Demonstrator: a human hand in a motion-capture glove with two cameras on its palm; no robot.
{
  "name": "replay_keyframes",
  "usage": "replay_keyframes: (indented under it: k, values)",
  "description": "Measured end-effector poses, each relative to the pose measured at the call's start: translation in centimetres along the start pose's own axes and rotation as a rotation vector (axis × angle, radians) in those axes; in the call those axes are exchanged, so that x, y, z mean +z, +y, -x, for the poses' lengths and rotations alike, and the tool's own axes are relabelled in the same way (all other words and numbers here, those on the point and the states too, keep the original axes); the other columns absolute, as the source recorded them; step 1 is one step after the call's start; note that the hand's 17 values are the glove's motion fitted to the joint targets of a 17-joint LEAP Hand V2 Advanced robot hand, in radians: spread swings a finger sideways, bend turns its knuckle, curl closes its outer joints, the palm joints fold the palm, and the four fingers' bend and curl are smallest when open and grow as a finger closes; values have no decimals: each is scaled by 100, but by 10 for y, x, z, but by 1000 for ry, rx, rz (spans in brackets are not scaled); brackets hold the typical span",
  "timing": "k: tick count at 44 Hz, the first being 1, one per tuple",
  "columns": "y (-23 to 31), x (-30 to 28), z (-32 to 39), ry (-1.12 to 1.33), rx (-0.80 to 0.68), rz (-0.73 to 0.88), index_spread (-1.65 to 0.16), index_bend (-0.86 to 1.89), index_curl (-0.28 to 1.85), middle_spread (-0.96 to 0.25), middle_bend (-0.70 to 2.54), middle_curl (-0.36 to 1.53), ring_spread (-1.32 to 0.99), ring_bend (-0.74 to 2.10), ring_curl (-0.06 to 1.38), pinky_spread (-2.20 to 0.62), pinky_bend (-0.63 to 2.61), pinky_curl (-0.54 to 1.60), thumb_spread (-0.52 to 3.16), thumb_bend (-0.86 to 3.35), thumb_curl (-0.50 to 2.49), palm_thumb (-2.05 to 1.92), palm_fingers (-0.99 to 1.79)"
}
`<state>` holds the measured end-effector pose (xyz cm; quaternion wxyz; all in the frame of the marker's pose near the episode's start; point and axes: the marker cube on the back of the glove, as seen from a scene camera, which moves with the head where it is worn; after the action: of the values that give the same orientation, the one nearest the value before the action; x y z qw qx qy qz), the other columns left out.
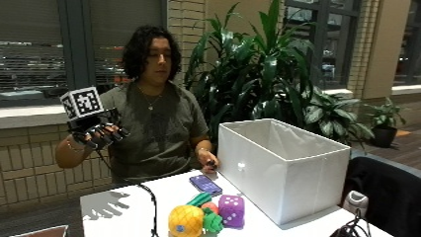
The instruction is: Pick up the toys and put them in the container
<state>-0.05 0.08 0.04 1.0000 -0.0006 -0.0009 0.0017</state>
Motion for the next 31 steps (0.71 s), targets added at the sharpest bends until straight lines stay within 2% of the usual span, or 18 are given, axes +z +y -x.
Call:
replay_keyframes:
  k: [6,12,20,31]
  values:
    - [1,2,0,-11,5,23,-24,19,10,-12,17,5,-19,40,10,-4,56,18,85,4,3,2,48]
    - [-3,8,0,-26,25,26,-31,19,14,-15,18,8,-26,44,13,-5,59,22,113,4,7,1,45]
    - [-33,31,5,-97,-4,86,-35,19,18,-17,18,11,-30,48,16,-6,61,25,132,2,11,-1,43]
    - [-120,118,29,-110,46,154,-37,18,21,-19,21,17,-34,59,20,-9,62,26,144,2,16,1,50]
